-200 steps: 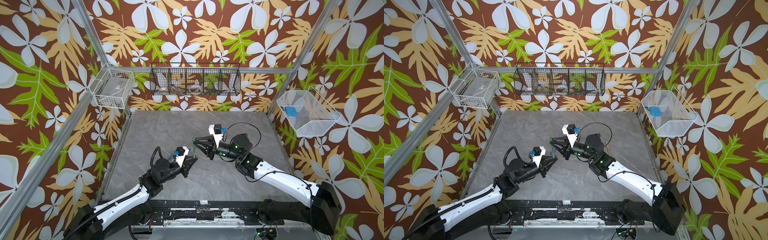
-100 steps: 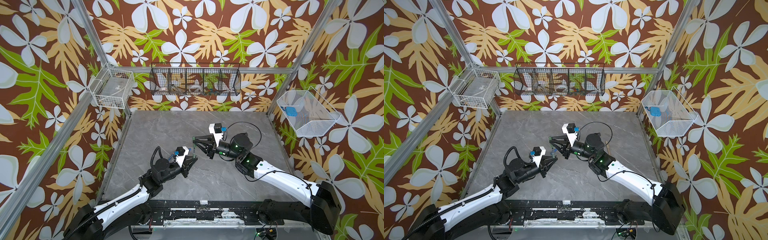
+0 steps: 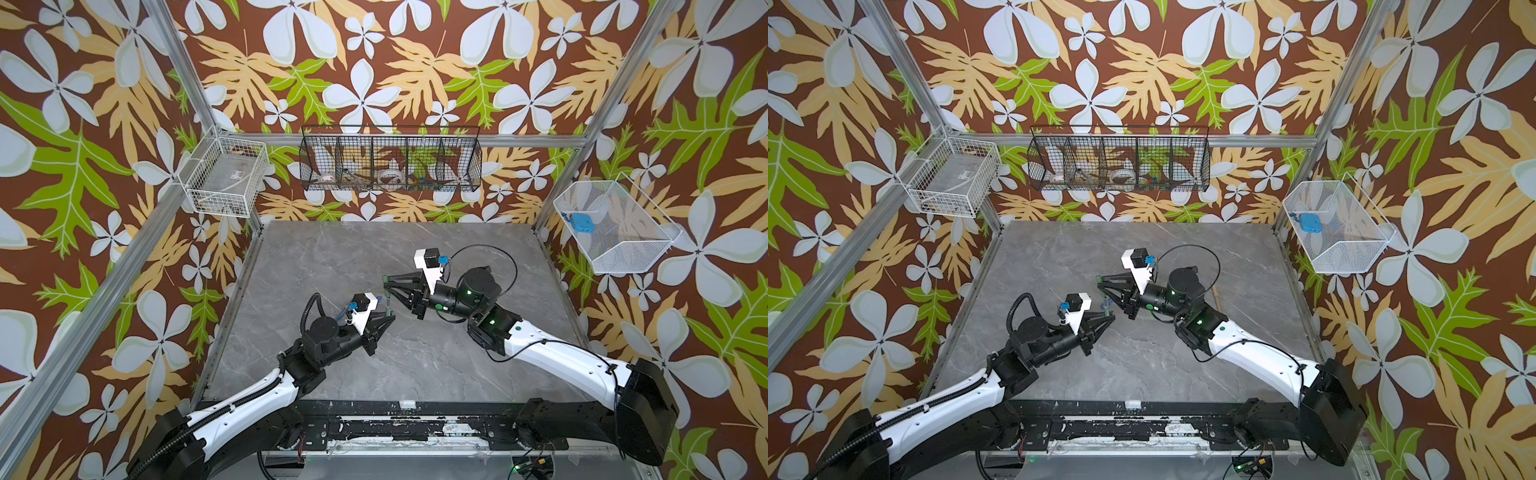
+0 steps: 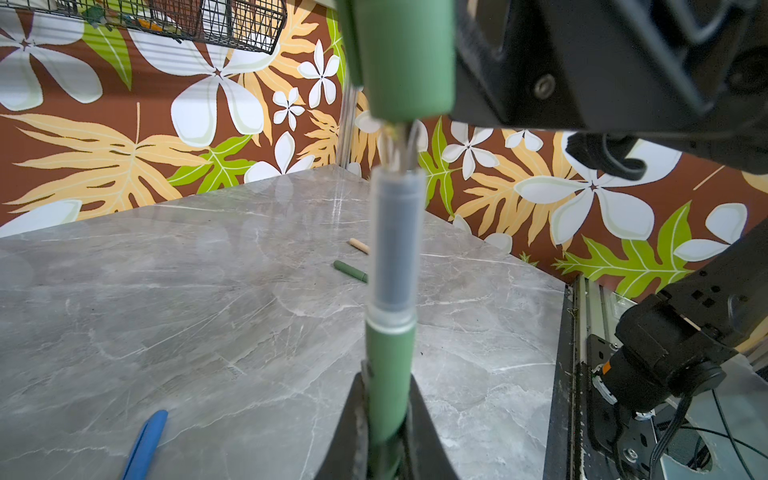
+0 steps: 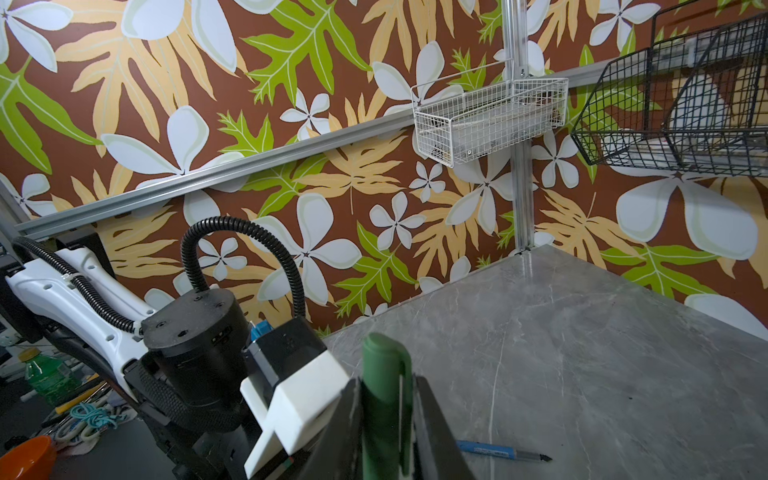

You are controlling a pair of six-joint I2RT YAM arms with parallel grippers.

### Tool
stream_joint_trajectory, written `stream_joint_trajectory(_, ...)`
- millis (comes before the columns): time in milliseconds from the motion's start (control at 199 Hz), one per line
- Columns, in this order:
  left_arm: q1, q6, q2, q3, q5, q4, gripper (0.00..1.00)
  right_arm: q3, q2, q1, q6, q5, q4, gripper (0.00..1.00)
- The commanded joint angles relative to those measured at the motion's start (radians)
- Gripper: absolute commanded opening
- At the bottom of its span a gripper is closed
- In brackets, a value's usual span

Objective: Insert the pens into the pen caps
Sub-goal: 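Align the green cap over the pen nib with the right gripper, then push the green cap down onto the pen with the right gripper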

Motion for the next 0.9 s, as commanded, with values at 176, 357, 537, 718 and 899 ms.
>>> stream_joint_trajectory(176,-0.001,0.002,-0.007,0.006,0.003,0.027,0.0,-0.011,0.0,0.001,-0.014,0.025,0.009,0.22)
stream_joint_trajectory(357,-0.001,0.0,-0.009,0.006,0.003,0.028,0.0,-0.014,0.005,0.002,-0.011,0.022,0.011,0.22)
stream_joint_trajectory(537,-0.001,0.0,-0.009,0.004,0.003,0.028,0.0,-0.019,-0.008,0.001,-0.014,0.027,0.012,0.21)
stream_joint_trajectory(718,-0.001,-0.002,-0.014,0.003,0.002,0.031,0.0,-0.043,-0.024,0.001,-0.026,0.036,0.0,0.21)
stream_joint_trajectory(899,-0.001,-0.004,-0.013,0.003,0.001,0.031,0.0,-0.059,-0.033,0.009,-0.039,0.036,-0.017,0.22)
